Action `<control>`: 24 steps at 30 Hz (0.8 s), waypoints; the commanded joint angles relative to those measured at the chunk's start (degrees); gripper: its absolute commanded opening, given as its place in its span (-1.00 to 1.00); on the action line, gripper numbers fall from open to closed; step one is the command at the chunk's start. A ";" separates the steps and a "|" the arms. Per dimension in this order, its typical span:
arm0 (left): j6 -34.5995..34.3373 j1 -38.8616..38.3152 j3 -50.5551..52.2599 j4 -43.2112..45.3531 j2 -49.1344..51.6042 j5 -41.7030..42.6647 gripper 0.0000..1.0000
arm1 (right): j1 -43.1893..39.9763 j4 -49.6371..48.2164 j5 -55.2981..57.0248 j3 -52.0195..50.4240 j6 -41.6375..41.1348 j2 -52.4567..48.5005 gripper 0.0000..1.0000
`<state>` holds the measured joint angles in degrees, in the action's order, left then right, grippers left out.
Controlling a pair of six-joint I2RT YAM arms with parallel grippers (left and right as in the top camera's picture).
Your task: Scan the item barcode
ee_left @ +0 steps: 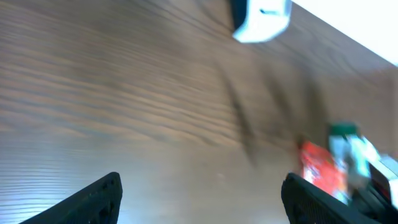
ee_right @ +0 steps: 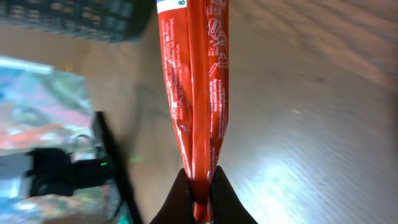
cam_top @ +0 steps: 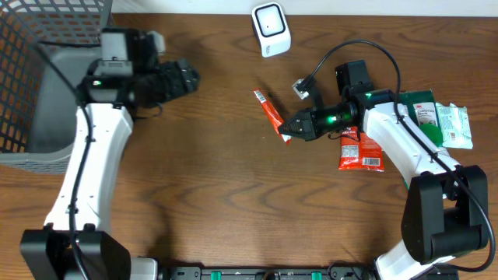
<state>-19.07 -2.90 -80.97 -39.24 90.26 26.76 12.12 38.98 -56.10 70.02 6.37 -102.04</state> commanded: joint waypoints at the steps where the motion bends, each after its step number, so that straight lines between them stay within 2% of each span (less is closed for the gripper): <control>1: -0.33 -4.85 0.13 -0.13 -0.22 5.20 0.65 | -0.26 0.04 -11.17 0.26 1.64 0.15 -0.98; 6: -0.31 -10.29 0.11 1.31 -0.22 5.20 0.65 | 0.31 0.02 -15.15 0.26 1.64 0.15 -0.98; 11: -0.33 -12.46 0.13 2.45 -0.22 3.58 0.65 | 0.31 0.02 -21.07 0.26 2.71 0.15 -0.98; 18: -0.33 -14.47 0.13 2.64 -0.04 3.56 0.64 | 0.31 -0.17 -22.45 0.26 3.13 0.15 -0.98; 21: -0.33 -14.99 0.13 2.62 -0.02 3.39 0.37 | 0.31 -0.20 -22.45 0.26 3.13 0.15 -0.98; 24: -0.33 -15.74 0.13 2.58 -0.02 3.39 0.35 | 0.31 -0.20 -22.45 0.26 3.13 0.15 -0.97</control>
<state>-19.53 -18.00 -80.97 -36.82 90.26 30.50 12.38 38.92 -75.96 70.02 8.19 -102.04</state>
